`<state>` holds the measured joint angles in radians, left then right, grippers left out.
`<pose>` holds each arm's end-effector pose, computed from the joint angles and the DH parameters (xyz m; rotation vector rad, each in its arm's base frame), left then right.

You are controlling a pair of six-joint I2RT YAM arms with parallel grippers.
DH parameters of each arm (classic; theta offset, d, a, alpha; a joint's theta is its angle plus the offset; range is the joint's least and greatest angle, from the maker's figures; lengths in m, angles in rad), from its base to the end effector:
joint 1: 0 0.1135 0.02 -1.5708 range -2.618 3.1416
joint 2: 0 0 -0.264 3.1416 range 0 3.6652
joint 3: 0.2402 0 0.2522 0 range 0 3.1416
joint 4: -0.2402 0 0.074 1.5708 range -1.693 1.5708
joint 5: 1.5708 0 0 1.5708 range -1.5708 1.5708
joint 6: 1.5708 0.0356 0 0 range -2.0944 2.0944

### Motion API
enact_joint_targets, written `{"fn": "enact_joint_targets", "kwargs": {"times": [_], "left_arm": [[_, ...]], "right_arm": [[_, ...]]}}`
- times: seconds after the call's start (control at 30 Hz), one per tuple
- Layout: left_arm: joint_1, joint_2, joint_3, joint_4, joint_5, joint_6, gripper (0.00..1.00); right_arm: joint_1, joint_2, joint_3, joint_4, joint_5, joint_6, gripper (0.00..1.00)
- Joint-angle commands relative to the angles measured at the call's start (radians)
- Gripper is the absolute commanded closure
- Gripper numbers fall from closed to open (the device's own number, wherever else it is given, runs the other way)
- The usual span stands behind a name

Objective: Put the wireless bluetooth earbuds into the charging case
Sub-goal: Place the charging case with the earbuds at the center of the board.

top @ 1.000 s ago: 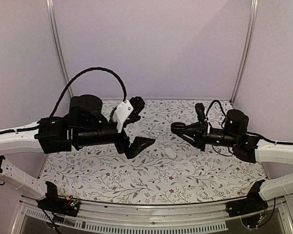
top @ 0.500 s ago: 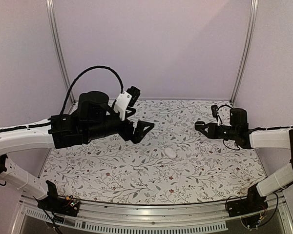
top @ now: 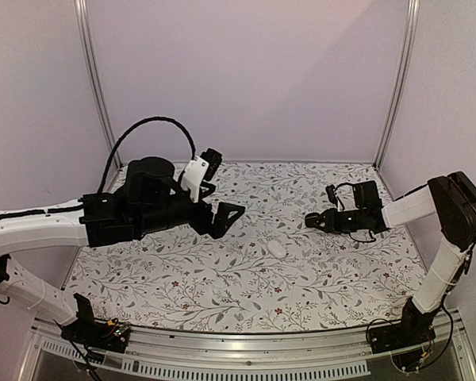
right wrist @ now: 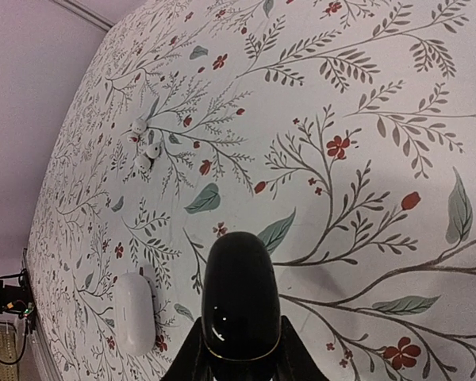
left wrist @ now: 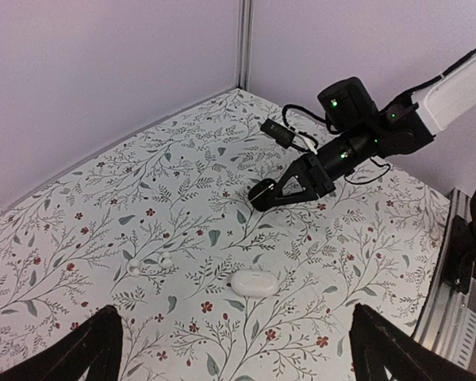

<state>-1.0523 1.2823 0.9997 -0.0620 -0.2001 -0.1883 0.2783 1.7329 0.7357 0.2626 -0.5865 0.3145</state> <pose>0.1545 -0.2565 0.3191 0.6938 1.8348 -0.6404 0.3050 0.1076 0.1314 -0.2702 2.3338 0.9746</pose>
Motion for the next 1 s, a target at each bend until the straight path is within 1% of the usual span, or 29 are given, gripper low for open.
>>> {"fn": "enact_joint_targets", "kwargs": {"times": [0.0,0.23,0.53,0.6,0.8,0.9,0.97], "left_arm": [[0.02,-0.038,-0.026,0.043,-0.012,-0.012,0.0],[0.027,-0.062,-0.049,0.046,-0.01,-0.011,0.0],[0.033,-0.094,-0.078,0.079,-0.019,-0.009,0.0],[0.037,-0.101,-0.08,0.07,-0.028,-0.018,0.0],[0.056,-0.136,-0.105,0.071,-0.05,-0.048,0.0],[0.063,-0.156,-0.123,0.075,-0.086,-0.073,0.0],[0.068,-0.171,-0.139,0.088,-0.089,-0.09,0.0]], "right_arm": [[-0.013,0.052,0.054,-0.032,-0.012,-0.033,0.85],[-0.027,0.118,0.1,-0.081,0.003,-0.062,0.8],[-0.039,0.127,0.133,-0.152,0.098,-0.068,0.59],[-0.042,0.123,0.144,-0.178,0.124,-0.076,0.51],[-0.048,0.044,0.142,-0.234,0.235,-0.091,0.33],[-0.048,-0.017,0.133,-0.252,0.271,-0.113,0.29],[-0.048,-0.089,0.121,-0.25,0.283,-0.13,0.27]]}}
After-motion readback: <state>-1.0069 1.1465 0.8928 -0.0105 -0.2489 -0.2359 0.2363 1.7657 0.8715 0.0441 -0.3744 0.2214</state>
